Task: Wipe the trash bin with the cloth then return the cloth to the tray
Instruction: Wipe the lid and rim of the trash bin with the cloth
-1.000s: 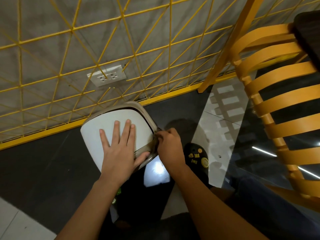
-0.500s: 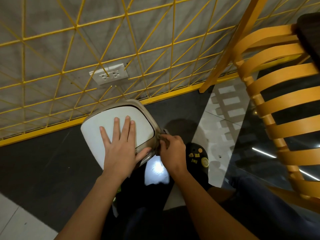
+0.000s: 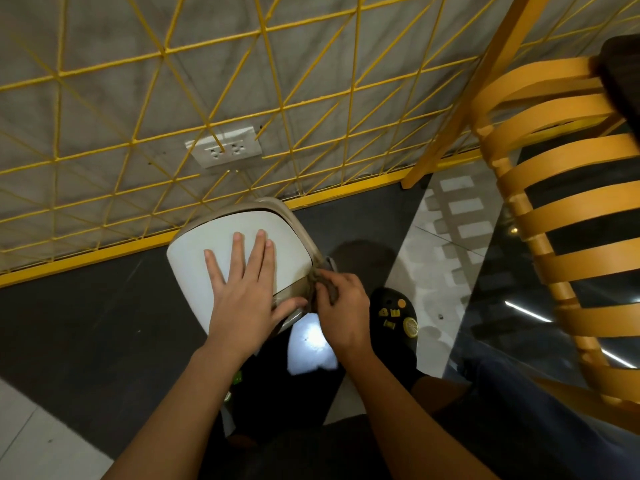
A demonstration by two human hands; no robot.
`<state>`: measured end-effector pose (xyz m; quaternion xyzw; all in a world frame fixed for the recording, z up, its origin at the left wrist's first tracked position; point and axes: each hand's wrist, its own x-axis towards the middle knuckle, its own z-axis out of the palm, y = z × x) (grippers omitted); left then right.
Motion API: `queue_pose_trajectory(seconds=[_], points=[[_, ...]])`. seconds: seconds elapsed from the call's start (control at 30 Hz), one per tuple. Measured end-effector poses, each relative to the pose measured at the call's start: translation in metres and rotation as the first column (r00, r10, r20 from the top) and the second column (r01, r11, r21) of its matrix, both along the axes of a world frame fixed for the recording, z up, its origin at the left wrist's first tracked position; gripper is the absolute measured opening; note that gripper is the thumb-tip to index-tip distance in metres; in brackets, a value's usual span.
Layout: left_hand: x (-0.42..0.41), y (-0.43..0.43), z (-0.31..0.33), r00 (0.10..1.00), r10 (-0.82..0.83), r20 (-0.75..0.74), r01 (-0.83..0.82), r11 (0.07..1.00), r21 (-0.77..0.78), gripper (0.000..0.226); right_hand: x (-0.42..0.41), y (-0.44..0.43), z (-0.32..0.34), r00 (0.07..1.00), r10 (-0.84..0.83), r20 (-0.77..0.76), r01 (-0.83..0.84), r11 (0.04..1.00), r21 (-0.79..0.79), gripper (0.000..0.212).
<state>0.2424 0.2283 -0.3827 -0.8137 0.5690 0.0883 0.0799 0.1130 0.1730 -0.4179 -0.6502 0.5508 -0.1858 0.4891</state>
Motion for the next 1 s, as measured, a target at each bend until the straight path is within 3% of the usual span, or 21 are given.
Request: queue_pose_trajectory(seconds=[0.1, 0.17, 0.23, 0.3, 0.37, 0.47, 0.57, 0.63, 0.7, 0.83, 1.0], points=[[0.000, 0.001, 0.003, 0.999, -0.002, -0.033, 0.002, 1.000, 0.002, 0.094, -0.009, -0.004, -0.003, 0.997, 0.024, 0.070, -0.028, 0.998, 0.055, 0.020], [0.001, 0.002, 0.005, 0.997, 0.020, -0.075, -0.021, 1.000, -0.009, 0.093, -0.012, -0.016, -0.001, 0.990, -0.039, 0.135, 0.012, 0.980, 0.198, 0.008], [0.002, 0.004, 0.007, 0.981, 0.049, -0.186, -0.064, 0.995, -0.074, 0.084, -0.012, -0.032, 0.001, 0.978, -0.134, 0.162, 0.081, 0.951, 0.298, 0.024], [0.005, 0.006, 0.013, 0.923, 0.066, -0.378, -0.149, 0.969, -0.195, 0.066, -0.012, -0.052, 0.000, 0.981, -0.172, 0.087, 0.134, 0.935, 0.327, 0.026], [0.010, 0.011, 0.022, 0.836, 0.083, -0.542, -0.306, 0.891, -0.336, 0.046, -0.010, -0.070, -0.002, 0.993, -0.114, -0.009, 0.109, 0.931, 0.348, 0.011], [0.020, 0.022, 0.037, 0.763, 0.268, -0.589, -0.591, 0.659, -0.466, 0.035, -0.002, -0.088, -0.004, 0.988, 0.130, -0.089, -0.084, 0.911, 0.403, 0.030], [0.032, 0.034, 0.047, 0.555, 0.550, -0.624, -0.823, 0.476, -0.312, 0.031, 0.010, -0.089, 0.000, 0.950, 0.295, -0.101, -0.222, 0.868, 0.445, 0.034], [0.035, 0.042, 0.047, 0.377, 0.700, -0.607, -0.897, 0.440, -0.050, 0.035, 0.012, -0.086, -0.002, 0.922, 0.360, -0.143, -0.270, 0.863, 0.427, 0.032], [0.032, 0.046, 0.048, 0.271, 0.779, -0.565, -0.887, 0.430, 0.168, 0.041, 0.011, -0.081, -0.006, 0.900, 0.384, -0.205, -0.289, 0.879, 0.379, 0.029], [0.025, 0.045, 0.047, 0.215, 0.772, -0.598, -0.842, 0.457, 0.288, 0.048, 0.001, -0.068, -0.009, 0.902, 0.377, -0.209, -0.270, 0.873, 0.407, 0.018], [0.023, 0.033, 0.041, 0.267, 0.745, -0.611, -0.836, 0.494, 0.238, 0.046, -0.013, -0.054, -0.007, 0.891, 0.392, -0.228, -0.273, 0.865, 0.421, 0.023]])
